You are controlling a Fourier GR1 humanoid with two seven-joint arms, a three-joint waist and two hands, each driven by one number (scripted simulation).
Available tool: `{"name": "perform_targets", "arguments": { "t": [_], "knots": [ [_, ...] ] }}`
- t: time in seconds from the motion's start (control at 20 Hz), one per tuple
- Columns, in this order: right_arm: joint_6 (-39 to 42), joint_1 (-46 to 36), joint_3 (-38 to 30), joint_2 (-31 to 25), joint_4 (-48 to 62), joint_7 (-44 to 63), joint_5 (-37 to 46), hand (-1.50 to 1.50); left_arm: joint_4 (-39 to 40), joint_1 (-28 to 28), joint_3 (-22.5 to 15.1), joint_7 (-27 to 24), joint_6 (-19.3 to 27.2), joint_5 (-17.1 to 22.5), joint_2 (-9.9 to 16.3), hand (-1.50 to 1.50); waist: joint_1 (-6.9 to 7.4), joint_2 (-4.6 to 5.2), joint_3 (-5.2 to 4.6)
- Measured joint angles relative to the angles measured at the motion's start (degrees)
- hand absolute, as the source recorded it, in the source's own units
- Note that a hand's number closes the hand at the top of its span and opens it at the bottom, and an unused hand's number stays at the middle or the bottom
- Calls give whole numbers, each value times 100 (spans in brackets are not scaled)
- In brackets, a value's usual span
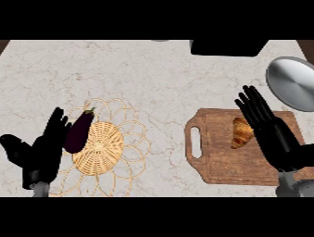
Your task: Pick the croissant from the cutting board and place it in the pan
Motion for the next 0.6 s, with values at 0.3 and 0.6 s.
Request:
{"name": "perform_targets", "arguments": {
  "t": [0.3,0.6],
  "knots": [
    [603,-330,-423,-439,1154,-455,153,150,-65,-603,210,-318,-224,-325,428,0,-53,-22,133],
    [-686,121,-921,-794,1635,-1554,1375,-150,-10,-911,271,-506,-385,-482,632,0,-284,-72,156]
  ]
}}
